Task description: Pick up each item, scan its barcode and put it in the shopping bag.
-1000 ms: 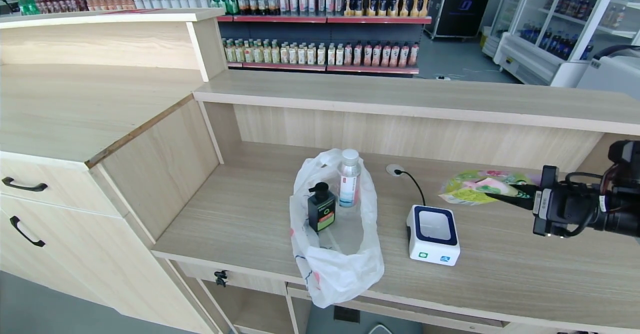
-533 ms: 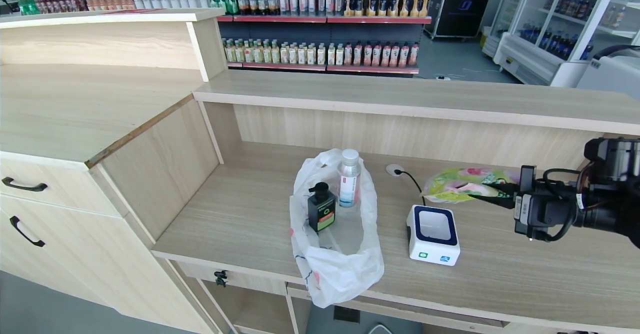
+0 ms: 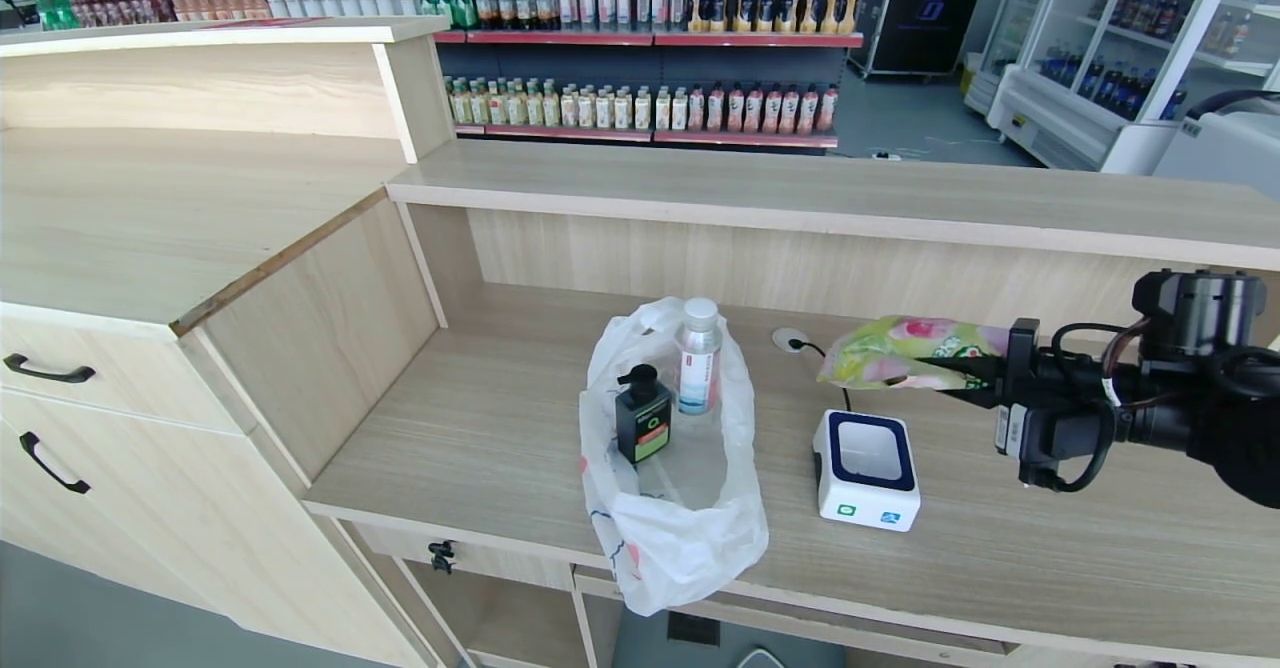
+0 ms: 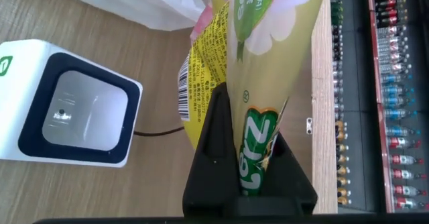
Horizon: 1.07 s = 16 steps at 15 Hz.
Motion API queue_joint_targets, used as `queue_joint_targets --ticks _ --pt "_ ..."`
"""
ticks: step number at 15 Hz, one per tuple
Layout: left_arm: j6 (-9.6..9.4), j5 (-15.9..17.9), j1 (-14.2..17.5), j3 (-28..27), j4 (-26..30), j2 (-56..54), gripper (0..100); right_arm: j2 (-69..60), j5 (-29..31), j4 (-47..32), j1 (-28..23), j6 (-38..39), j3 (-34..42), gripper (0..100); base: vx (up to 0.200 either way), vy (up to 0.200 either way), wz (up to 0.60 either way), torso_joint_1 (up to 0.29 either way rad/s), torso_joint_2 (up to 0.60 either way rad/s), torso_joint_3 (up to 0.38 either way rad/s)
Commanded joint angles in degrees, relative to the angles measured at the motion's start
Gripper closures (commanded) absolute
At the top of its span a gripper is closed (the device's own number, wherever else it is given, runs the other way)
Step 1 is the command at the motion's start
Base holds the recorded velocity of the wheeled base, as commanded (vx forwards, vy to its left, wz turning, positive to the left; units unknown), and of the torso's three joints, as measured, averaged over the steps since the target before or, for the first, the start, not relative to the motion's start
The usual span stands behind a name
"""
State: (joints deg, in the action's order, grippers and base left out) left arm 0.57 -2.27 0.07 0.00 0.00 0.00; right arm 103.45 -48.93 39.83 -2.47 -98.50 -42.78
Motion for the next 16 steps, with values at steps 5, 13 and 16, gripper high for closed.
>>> queue_joint_targets --ticks 5,13,16 --pt "0.04 -0.02 0.01 0.0 0.0 0.0 0 2.46 0.07 0.25 0.19 -1.78 -1.43 100 0.0 0.0 0.0 0.0 0.0 0.0" --pt "0.04 -0.02 0.01 0.0 0.0 0.0 0 2.99 0.07 0.16 0.28 -3.1 -1.34 100 0.0 0.0 0.0 0.0 0.0 0.0" --pt "0.04 -0.02 0.01 0.0 0.0 0.0 0 2.9 0.07 0.16 0.19 -3.19 -1.34 100 0.0 0.0 0.0 0.0 0.0 0.0"
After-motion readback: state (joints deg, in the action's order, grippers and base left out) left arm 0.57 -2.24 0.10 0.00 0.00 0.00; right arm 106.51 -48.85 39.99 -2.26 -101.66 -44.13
